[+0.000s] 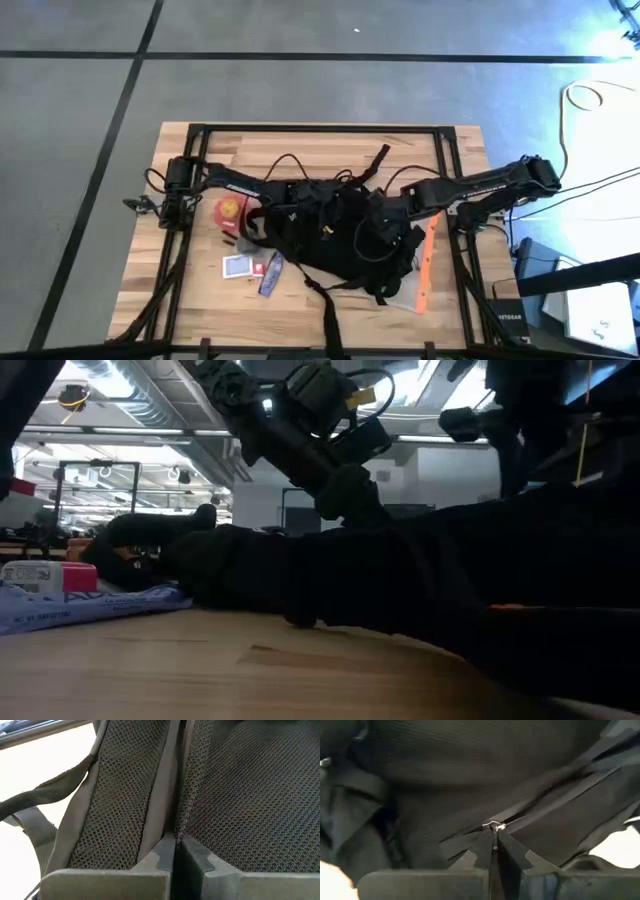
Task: Unpack backpack
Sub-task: Open the black backpack, then remove the pink charger cable from the black backpack
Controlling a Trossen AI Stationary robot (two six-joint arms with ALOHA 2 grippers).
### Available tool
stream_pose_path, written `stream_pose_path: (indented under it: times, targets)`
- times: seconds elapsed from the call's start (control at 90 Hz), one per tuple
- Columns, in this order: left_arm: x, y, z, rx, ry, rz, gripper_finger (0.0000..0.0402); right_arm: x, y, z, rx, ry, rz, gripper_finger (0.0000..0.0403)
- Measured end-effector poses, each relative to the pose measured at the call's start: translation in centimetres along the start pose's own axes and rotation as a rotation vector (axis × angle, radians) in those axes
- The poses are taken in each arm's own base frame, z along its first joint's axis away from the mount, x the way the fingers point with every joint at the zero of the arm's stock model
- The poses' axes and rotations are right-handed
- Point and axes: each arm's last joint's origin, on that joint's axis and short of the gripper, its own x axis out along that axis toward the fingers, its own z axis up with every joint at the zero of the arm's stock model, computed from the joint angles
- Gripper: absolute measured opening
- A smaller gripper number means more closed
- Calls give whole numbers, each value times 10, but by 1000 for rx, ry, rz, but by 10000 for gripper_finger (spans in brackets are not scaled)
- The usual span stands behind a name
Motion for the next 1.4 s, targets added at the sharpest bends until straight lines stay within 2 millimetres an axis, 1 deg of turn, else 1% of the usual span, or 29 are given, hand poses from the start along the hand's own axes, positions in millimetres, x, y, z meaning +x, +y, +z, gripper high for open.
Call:
stream_pose_path:
  times: [0.2, 0.367, 0.456, 0.522, 0.6, 0.678, 0.778, 1.022, 1.111, 1.167, 1.233, 1.322, 1.4]
  targets:
    - [0, 0, -1, 0, 4, 5, 0, -2, 6, -5, 79, 31, 68, 0]
    - [0, 0, -1, -2, 4, 5, 0, -2, 6, -5, 96, 34, 78, 0]
    - [0, 0, -1, -2, 5, 2, 0, -2, 6, -4, 137, 25, 79, 0]
    - [0, 0, -2, -1, 11, -6, 0, -1, 5, -3, 211, 16, 54, 1]
    - [0, 0, -5, 2, 34, -12, 0, 0, -2, -2, 348, 19, -51, 6]
    - [1, 0, -7, 0, 45, -10, 0, 0, -9, -3, 374, 1, -83, 21]
    - [1, 0, -7, -4, 42, -11, 0, 0, -19, -2, 436, -58, -112, 52]
    - [1, 0, -5, -11, 22, -14, 0, -2, -38, 0, 482, -202, -161, 167]
    - [1, 0, -4, -11, 18, -16, 0, -1, -46, 3, 499, -254, -196, 195]
    - [1, 0, -4, -13, 17, -17, 0, 2, -50, 6, 512, -274, -206, 203]
    - [1, -1, -4, -13, 15, -19, 0, 8, -55, 12, 521, -309, -203, 203]
    - [1, -1, -3, -14, 14, -20, 0, 18, -58, 18, 537, -343, -143, 190]
    - [1, -2, -3, -25, 13, -23, 0, 30, -58, 21, 569, -321, -82, 172]
